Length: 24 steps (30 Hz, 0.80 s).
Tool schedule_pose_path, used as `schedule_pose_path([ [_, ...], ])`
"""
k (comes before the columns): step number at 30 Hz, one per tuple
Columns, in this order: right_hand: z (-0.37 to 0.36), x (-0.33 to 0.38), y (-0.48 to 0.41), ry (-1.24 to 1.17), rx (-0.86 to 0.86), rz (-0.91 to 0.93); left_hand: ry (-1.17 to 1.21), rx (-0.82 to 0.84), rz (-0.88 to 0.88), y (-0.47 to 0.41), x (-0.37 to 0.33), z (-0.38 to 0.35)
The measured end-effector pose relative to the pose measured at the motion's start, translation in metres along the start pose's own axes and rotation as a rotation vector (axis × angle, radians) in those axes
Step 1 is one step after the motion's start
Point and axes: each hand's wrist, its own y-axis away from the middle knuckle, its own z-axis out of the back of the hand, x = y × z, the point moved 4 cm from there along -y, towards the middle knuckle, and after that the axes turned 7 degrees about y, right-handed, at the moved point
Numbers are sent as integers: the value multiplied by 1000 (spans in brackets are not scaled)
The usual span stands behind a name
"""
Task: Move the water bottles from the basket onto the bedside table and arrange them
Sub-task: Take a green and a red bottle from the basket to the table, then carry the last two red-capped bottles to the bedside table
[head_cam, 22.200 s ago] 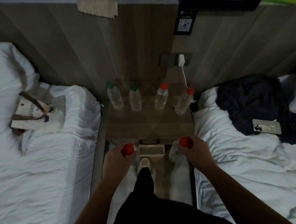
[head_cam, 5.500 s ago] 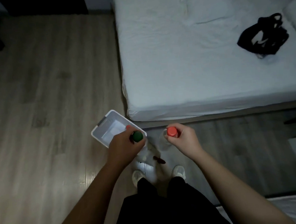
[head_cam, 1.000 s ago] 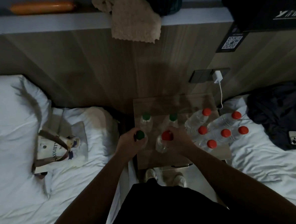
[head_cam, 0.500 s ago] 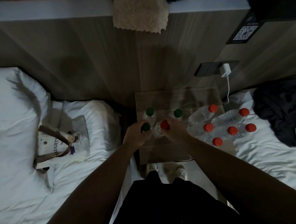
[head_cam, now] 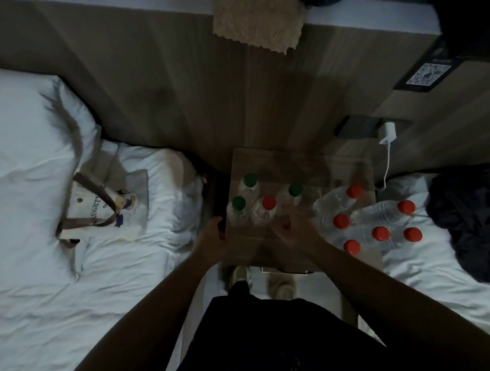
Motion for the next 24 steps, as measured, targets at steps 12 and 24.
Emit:
schedule_pose_path([
  [12,15,-73,76,124,294,141,308,-368,140,136,20,-97],
  [24,-50,-109,151,385,665,298,461,-631,334,302,50,-186],
])
